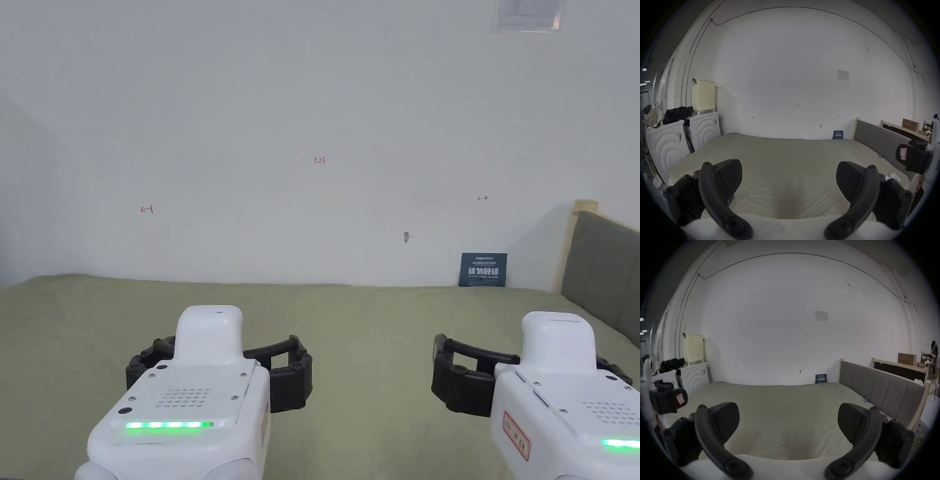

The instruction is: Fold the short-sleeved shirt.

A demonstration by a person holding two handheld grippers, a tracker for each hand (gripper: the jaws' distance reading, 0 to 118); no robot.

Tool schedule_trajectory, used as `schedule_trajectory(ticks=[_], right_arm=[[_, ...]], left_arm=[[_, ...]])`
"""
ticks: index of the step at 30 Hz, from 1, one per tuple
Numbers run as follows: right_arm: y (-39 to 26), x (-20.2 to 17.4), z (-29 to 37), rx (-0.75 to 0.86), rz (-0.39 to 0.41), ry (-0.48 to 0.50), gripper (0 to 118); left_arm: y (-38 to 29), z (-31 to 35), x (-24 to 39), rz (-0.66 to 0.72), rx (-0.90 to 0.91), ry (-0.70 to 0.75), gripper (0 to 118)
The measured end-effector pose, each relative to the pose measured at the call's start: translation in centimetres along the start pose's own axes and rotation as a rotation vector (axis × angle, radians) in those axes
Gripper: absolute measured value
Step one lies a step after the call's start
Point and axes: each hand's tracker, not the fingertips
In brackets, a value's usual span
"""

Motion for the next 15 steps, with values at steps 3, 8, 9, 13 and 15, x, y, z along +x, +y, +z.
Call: schedule_trajectory(ticks=[3,8,9,13,15], right_arm=[[-0.17,-0.24,0.01,0.004,0.04,0.0,118],[-0.32,-0.13,0.24,0.015,0.003,0.019,118],[-0.29,-0.2,0.23,0.009,0.005,0.013,118],[-0.55,-0.38,0.05,0.015,0.029,-0.005,118],[-0.52,-0.56,-0.08,0.014,0.031,-0.022,118]], left_arm=[[0.21,0.04,0.05,-0.002,-0.001,0.005,118],[0.36,-0.01,-0.02,0.009,-0.005,-0.003,118],[0.38,-0.01,0.01,0.009,-0.01,-0.004,118],[0.23,-0.05,0.26,0.002,-0.017,-0.007,118],[0.12,-0.12,0.37,-0.002,-0.023,-0.007,118]])
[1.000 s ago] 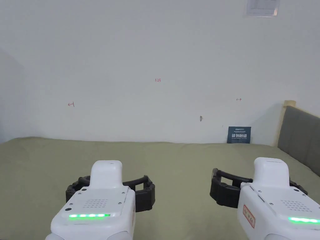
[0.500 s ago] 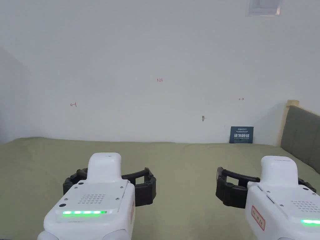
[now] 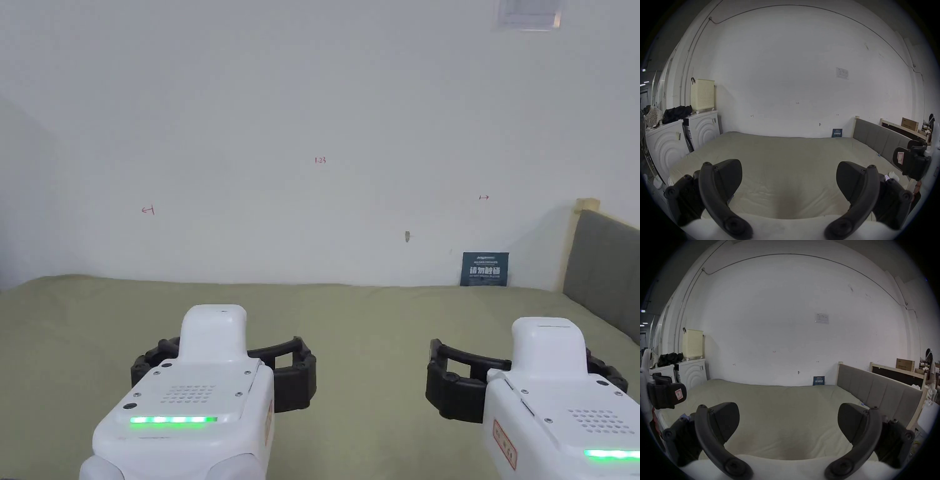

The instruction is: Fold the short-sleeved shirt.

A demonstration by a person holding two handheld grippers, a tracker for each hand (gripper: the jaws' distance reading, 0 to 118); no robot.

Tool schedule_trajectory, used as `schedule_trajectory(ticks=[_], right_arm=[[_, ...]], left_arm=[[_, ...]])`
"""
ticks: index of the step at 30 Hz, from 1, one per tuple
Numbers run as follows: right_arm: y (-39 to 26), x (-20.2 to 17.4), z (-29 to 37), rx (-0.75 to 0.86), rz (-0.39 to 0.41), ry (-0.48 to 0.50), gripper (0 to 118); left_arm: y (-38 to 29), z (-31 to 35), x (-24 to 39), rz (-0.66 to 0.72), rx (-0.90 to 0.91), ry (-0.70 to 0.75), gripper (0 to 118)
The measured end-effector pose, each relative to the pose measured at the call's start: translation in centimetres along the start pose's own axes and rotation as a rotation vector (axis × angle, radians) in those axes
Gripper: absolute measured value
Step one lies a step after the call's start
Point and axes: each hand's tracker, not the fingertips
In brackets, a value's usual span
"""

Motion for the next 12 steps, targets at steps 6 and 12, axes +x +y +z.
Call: schedule_trajectory(ticks=[6,12], right_arm=[[0.18,0.39,-0.59,-0.055,-0.041,-0.02,118],[0.04,0.52,-0.23,-0.045,-0.056,0.021,118]], left_arm=[[-0.09,0.05,-0.21,0.031,-0.016,-0.013,118],[-0.18,0.07,-0.28,0.029,-0.019,-0.007,118]])
